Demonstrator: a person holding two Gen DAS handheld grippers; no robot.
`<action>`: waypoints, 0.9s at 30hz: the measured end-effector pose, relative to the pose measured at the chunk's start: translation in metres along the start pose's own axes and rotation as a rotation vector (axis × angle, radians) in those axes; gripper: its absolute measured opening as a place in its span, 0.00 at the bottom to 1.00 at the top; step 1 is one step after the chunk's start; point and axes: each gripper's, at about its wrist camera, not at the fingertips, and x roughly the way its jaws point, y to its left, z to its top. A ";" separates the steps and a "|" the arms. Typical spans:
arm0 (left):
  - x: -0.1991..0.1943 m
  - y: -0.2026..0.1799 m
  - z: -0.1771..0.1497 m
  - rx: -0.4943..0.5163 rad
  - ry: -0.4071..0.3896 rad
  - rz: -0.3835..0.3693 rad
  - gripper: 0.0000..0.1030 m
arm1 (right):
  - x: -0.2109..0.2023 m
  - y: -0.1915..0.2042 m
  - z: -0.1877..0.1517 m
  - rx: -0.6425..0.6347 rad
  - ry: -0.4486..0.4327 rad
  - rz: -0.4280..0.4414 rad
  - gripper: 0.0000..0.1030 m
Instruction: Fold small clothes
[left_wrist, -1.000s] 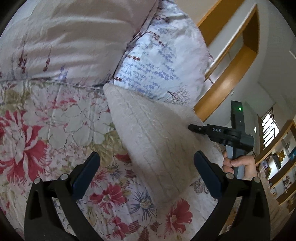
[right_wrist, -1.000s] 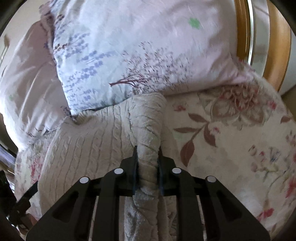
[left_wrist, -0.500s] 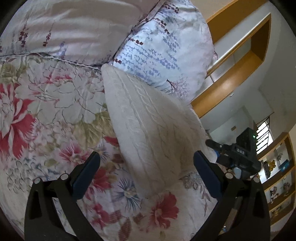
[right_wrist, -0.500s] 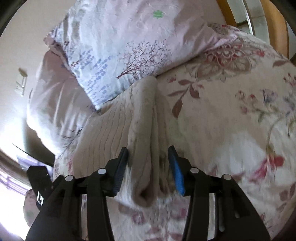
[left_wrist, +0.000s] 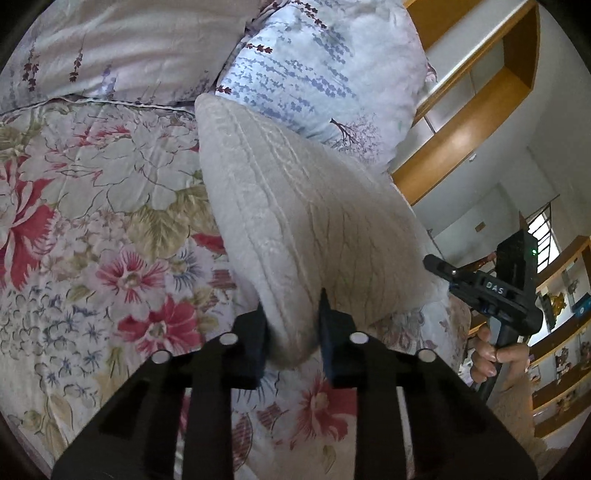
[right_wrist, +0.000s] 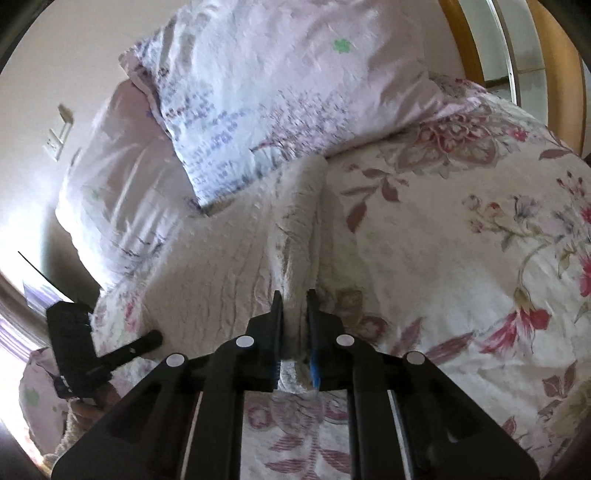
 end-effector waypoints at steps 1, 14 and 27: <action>-0.001 -0.001 -0.002 0.004 0.000 0.003 0.19 | 0.002 -0.001 -0.002 0.001 0.005 -0.007 0.11; -0.010 -0.008 -0.011 0.032 -0.016 0.019 0.47 | -0.002 -0.007 0.028 0.064 -0.005 -0.003 0.43; -0.006 -0.003 0.008 -0.057 -0.052 0.030 0.68 | 0.072 -0.019 0.095 0.210 0.039 -0.006 0.43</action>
